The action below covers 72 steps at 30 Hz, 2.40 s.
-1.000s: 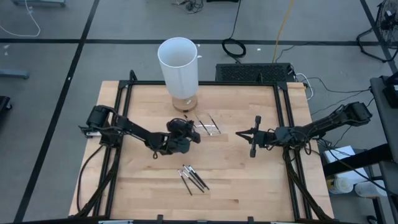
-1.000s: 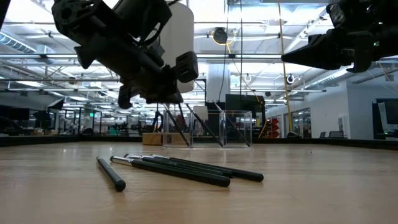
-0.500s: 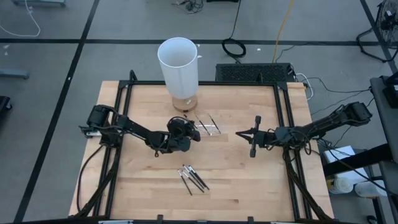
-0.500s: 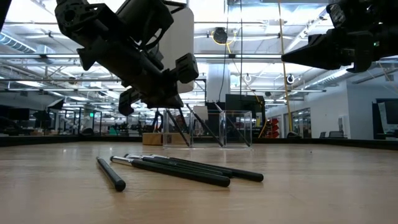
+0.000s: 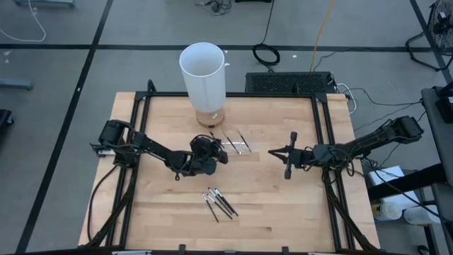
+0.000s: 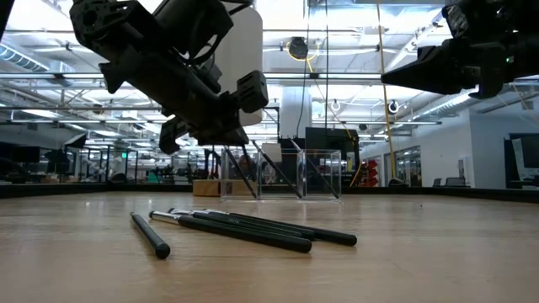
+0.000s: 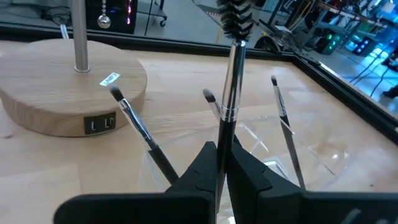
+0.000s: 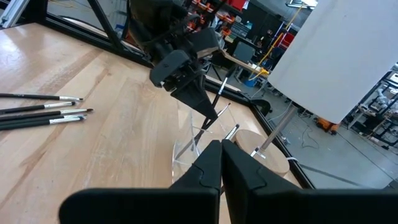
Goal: Pick & Place Makeup Supplies
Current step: Put the makeup brush into the transparent organizer
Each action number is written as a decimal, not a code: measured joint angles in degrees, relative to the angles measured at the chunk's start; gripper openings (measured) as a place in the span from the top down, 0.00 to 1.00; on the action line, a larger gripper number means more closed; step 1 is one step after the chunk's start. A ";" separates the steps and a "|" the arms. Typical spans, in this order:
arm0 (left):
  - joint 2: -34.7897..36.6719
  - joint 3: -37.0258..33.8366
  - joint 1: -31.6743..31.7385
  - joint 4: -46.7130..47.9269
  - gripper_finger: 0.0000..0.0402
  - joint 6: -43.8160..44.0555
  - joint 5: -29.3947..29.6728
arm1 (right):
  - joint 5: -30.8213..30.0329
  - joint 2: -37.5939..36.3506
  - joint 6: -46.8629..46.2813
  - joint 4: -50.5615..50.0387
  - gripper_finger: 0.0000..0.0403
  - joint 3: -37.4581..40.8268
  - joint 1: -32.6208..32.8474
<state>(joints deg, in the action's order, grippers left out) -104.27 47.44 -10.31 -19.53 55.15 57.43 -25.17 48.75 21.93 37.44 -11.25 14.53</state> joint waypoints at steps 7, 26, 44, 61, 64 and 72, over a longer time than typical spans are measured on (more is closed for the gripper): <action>0.02 0.00 0.04 -0.08 0.96 -2.41 -0.18 | 0.02 0.00 0.23 -0.03 1.00 0.00 -0.01; 0.49 -0.02 -0.85 -1.38 0.90 -7.87 -0.33 | 5.97 0.02 -2.12 -1.13 1.00 0.00 -4.16; 14.30 -0.02 -2.43 11.96 0.97 -17.99 4.80 | 6.01 0.02 0.36 0.55 1.00 -0.04 -5.17; 22.54 0.11 -4.74 17.75 1.00 -32.10 14.66 | 6.05 0.00 -1.48 -0.73 1.00 -0.04 -6.55; 30.89 -0.09 -8.73 29.65 1.00 -32.19 20.34 | 6.12 0.00 -3.59 -3.39 1.00 -0.04 -6.61; 49.19 -0.02 -12.36 47.76 1.00 -34.67 16.60 | 6.10 0.02 -5.41 -2.02 1.00 -0.02 -6.61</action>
<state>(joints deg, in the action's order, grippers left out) -55.08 47.42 -22.66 28.23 20.48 74.03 -19.07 48.77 16.51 35.41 -11.27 7.92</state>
